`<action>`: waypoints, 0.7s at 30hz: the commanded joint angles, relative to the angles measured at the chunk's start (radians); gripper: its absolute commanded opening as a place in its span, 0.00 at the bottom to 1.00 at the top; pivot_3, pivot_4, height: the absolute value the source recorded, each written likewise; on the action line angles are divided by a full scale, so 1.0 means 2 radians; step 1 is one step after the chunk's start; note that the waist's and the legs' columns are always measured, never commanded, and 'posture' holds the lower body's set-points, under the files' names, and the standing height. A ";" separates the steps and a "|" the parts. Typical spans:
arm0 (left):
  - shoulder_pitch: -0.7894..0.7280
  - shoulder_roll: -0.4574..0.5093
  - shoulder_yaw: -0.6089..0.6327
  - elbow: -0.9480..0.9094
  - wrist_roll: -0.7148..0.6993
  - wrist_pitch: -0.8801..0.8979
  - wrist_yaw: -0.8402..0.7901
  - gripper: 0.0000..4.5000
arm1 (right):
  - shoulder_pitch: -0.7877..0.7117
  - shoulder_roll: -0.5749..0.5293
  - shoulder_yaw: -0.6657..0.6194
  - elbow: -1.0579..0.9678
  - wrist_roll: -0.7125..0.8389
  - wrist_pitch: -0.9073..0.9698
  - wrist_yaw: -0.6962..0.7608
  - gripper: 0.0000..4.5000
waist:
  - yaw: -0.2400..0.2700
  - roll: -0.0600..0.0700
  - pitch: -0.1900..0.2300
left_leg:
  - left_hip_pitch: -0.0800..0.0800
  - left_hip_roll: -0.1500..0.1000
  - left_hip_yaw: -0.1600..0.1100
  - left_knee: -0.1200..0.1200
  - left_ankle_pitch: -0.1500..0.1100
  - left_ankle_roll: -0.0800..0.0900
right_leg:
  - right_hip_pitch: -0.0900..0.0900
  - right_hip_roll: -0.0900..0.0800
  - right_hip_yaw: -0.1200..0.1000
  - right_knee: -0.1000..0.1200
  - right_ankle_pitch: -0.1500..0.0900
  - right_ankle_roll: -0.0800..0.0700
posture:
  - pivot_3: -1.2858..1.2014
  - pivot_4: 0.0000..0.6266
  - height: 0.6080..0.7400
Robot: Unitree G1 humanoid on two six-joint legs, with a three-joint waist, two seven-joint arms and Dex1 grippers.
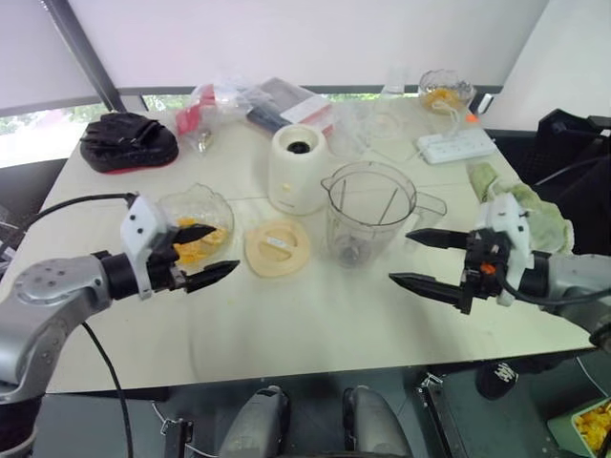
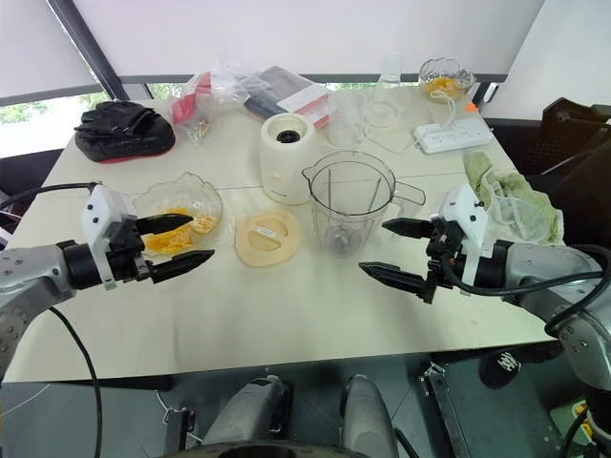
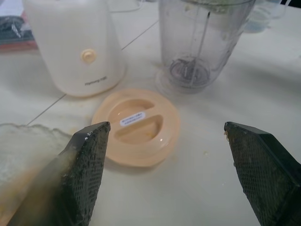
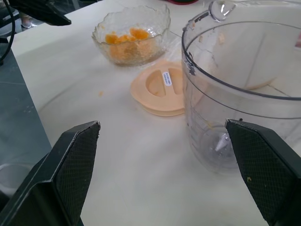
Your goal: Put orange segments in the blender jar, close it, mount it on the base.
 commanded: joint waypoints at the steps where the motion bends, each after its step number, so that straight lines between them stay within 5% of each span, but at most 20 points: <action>1: -0.036 0.037 0.007 0.056 0.023 -0.026 -0.038 0.90 | 0.003 0.013 0.003 -0.026 -0.004 -0.011 -0.016 1.00 | 0.000 0.000 0.000 | 0.000 0.000 0.000 0.000 0.000 0.000 | 0.000 0.000 0.000 0.000 0.000 0.000 | 0.52 0.24 1.00; 9: -0.191 0.083 -0.103 0.337 0.132 -0.149 -0.202 0.90 | 0.020 0.055 0.019 -0.050 -0.016 -0.020 -0.056 1.00 | -0.001 0.000 0.000 | 0.000 0.000 0.000 0.000 0.000 0.000 | 0.000 0.001 0.000 0.000 0.000 0.000 | 0.52 0.24 1.00; 21: -0.427 -0.029 -0.250 0.745 0.335 -0.433 -0.303 0.90 | 0.060 0.098 0.028 -0.091 -0.035 -0.031 -0.113 1.00 | -0.003 -0.001 0.000 | 0.000 -0.001 0.001 0.001 0.001 -0.001 | 0.000 0.001 -0.001 0.000 0.000 0.001 | 0.52 0.24 1.00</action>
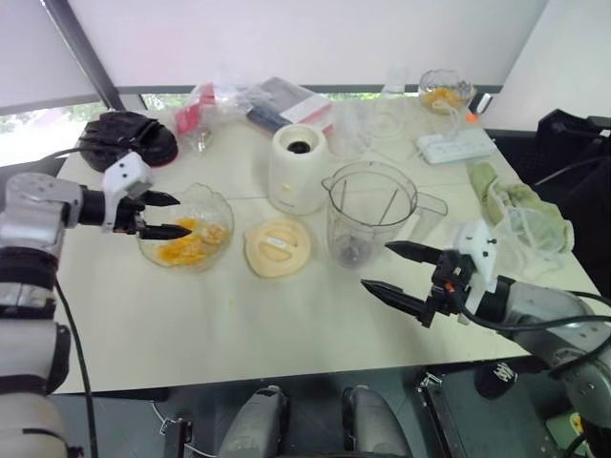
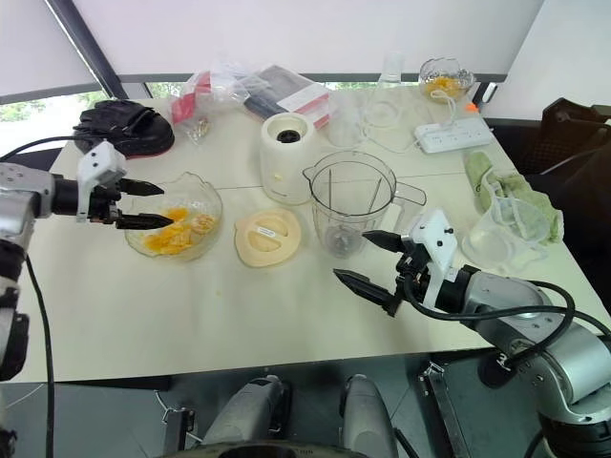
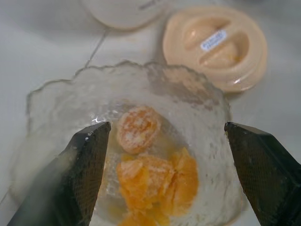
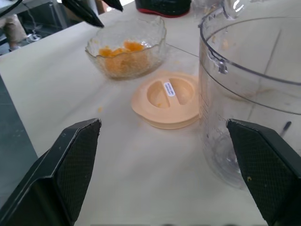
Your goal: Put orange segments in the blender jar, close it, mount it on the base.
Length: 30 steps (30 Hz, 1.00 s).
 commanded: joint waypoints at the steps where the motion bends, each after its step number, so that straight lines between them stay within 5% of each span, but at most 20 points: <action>1: -0.035 -0.017 -0.021 0.070 0.052 -0.087 0.003 0.90 | 0.010 0.006 -0.013 -0.028 -0.001 -0.010 -0.014 1.00 | -0.002 0.000 0.000 | 0.000 0.000 0.000 0.000 0.000 0.000 | 0.000 0.000 0.000 0.000 0.000 0.000 | 0.52 0.24 1.00; 12: -0.073 -0.061 -0.036 0.179 0.147 -0.163 0.122 0.90 | 0.042 0.009 -0.029 -0.057 0.004 -0.010 -0.047 1.00 | -0.012 -0.002 0.000 | 0.000 0.000 0.000 0.000 -0.001 0.002 | 0.000 0.000 0.000 0.001 0.000 0.001 | 0.52 0.24 1.00; 30: -0.063 -0.110 -0.055 0.203 0.205 -0.118 0.200 0.90 | 0.006 -0.040 -0.026 -0.025 0.023 0.012 -0.002 1.00 | -0.012 -0.002 0.000 | 0.000 0.000 0.000 0.001 -0.001 0.002 | 0.000 0.000 0.000 0.002 0.001 0.002 | 0.52 0.24 1.00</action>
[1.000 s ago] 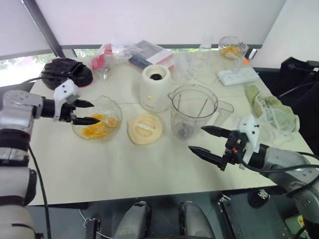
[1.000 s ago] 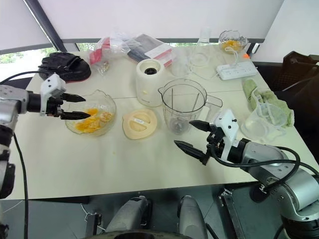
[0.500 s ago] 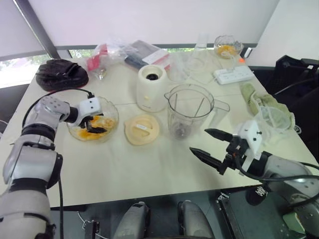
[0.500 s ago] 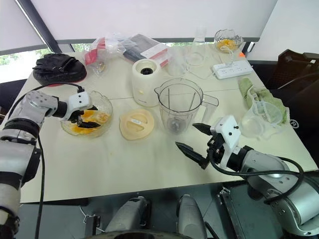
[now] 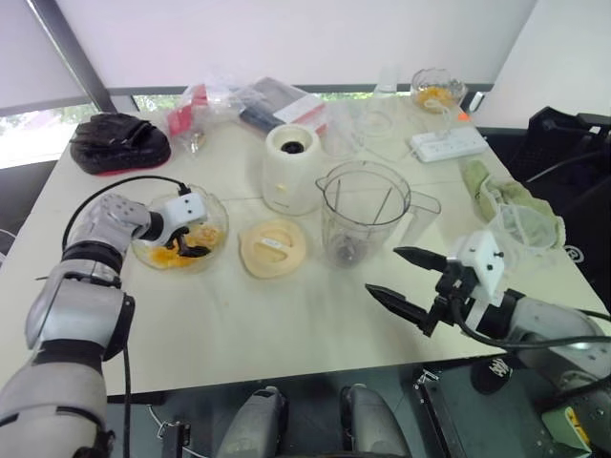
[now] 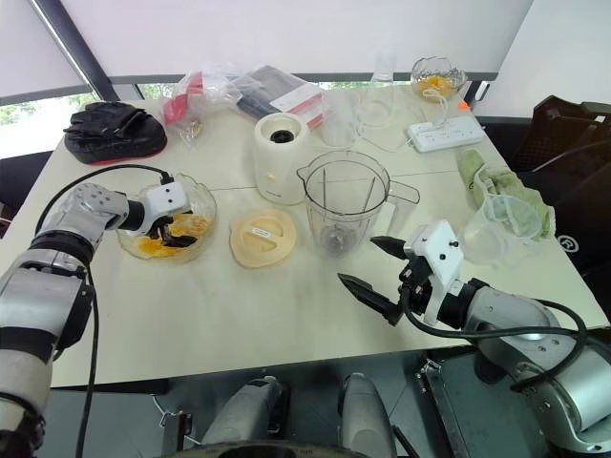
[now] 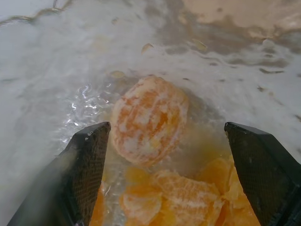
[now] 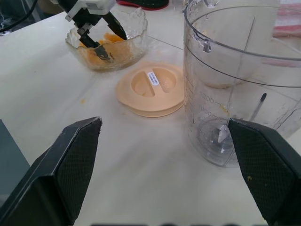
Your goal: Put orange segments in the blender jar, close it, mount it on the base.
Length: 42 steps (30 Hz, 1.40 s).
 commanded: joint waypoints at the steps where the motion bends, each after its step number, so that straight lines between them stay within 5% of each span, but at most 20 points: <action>1: -0.003 -0.007 -0.005 0.002 0.019 0.012 0.022 0.90 | -0.021 -0.019 -0.013 0.009 0.017 0.005 0.021 1.00 | 0.001 0.000 0.000 | 0.000 0.000 0.000 0.000 0.000 0.000 | 0.000 0.000 0.000 0.000 0.000 0.000 | 0.52 0.24 1.00; 16: 0.013 -0.022 0.021 0.007 0.025 0.042 0.083 0.90 | -0.001 0.003 -0.008 -0.012 0.006 0.002 -0.010 1.00 | 0.001 0.000 0.000 | 0.000 0.000 0.000 0.006 -0.001 0.002 | 0.001 0.000 0.000 0.003 0.000 0.001 | 0.52 0.24 1.00; 19: 0.017 -0.026 0.038 0.007 0.015 0.046 0.089 0.70 | 0.010 0.008 -0.011 -0.021 0.007 0.002 -0.022 1.00 | 0.001 0.000 0.000 | 0.000 0.000 0.000 0.006 -0.001 0.002 | 0.001 0.000 0.000 0.003 0.000 0.001 | 0.52 0.24 1.00; 24: 0.028 -0.027 0.051 0.004 0.009 0.047 0.097 0.13 | 0.018 0.013 -0.013 -0.031 0.008 0.003 -0.036 1.00 | 0.001 0.000 0.000 | 0.000 0.000 0.000 0.006 -0.001 0.002 | 0.001 0.000 0.000 0.004 0.000 0.001 | 0.52 0.24 1.00; 35: 0.054 -0.005 0.089 -0.006 -0.023 0.031 0.083 0.13 | 0.014 0.011 -0.002 -0.026 0.006 0.001 -0.034 1.00 | -0.002 0.000 0.000 | 0.000 0.000 0.000 0.006 -0.001 0.002 | 0.000 0.000 0.000 0.005 0.000 0.001 | 0.52 0.24 1.00; 42: 0.058 0.015 0.201 -0.031 -0.139 0.068 0.026 0.13 | 0.000 0.010 0.009 -0.011 -0.005 -0.002 -0.020 1.00 | -0.001 0.000 0.000 | 0.000 0.000 0.000 0.006 -0.001 0.002 | 0.000 -0.001 0.001 0.005 0.000 0.001 | 0.52 0.24 1.00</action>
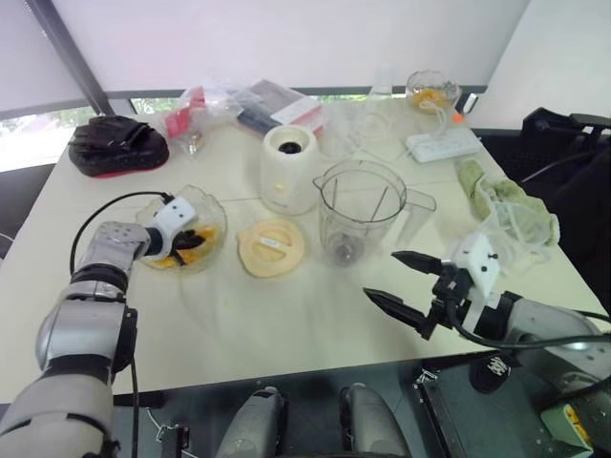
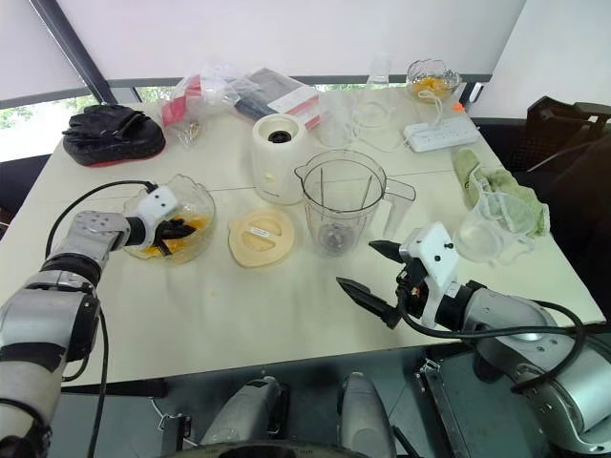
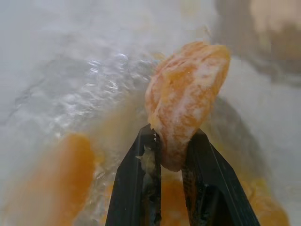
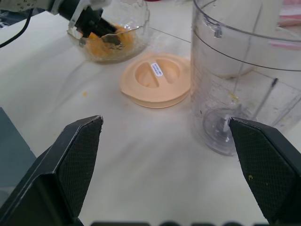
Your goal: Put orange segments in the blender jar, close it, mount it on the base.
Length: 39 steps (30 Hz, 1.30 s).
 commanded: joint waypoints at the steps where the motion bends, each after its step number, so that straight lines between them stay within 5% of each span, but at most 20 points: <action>1: 0.006 0.025 0.058 -0.034 -0.068 0.021 -0.039 0.13 | -0.010 -0.003 0.000 0.002 -0.004 -0.011 0.011 1.00 | 0.001 0.000 0.000 | 0.000 0.000 0.000 0.000 0.000 0.000 | 0.000 0.000 0.000 0.000 0.000 0.000 | 0.52 0.24 1.00; 10: 0.027 0.020 0.106 -0.247 -0.169 0.127 -0.074 0.13 | -0.024 -0.008 0.003 0.021 -0.012 -0.009 0.035 1.00 | 0.003 -0.001 0.000 | 0.000 0.000 -0.001 0.000 0.000 -0.001 | 0.000 0.000 0.000 0.000 0.000 0.000 | 0.52 0.24 1.00; 14: -0.067 -0.013 0.076 -0.309 -0.182 0.170 -0.082 0.13 | -0.021 -0.007 0.001 0.019 -0.013 -0.007 0.035 1.00 | 0.008 -0.002 0.001 | -0.001 0.000 -0.001 0.000 0.000 -0.001 | 0.000 0.000 0.000 0.000 0.000 0.000 | 0.52 0.24 1.00; 22: -0.224 -0.133 0.015 -0.213 -0.166 0.125 -0.139 0.13 | -0.003 0.008 -0.005 0.006 -0.024 -0.011 0.014 1.00 | 0.003 -0.002 0.000 | -0.001 -0.001 -0.001 0.000 0.001 -0.002 | 0.000 0.000 0.000 0.000 0.000 0.000 | 0.52 0.24 1.00; 30: -0.274 -0.259 -0.031 -0.081 -0.121 0.028 -0.162 0.13 | 0.051 0.033 -0.024 -0.043 -0.031 -0.012 -0.034 1.00 | 0.000 -0.002 0.001 | 0.000 -0.001 0.000 0.000 0.000 -0.001 | 0.000 0.000 0.000 0.000 0.000 0.000 | 0.52 0.24 1.00; 39: -0.270 -0.293 -0.053 -0.030 -0.064 -0.010 -0.155 0.13 | 0.093 0.051 -0.035 -0.082 -0.030 -0.013 -0.074 1.00 | 0.002 -0.002 0.001 | 0.000 -0.001 0.000 0.000 0.000 0.000 | 0.000 0.000 0.000 0.000 0.000 0.000 | 0.52 0.24 1.00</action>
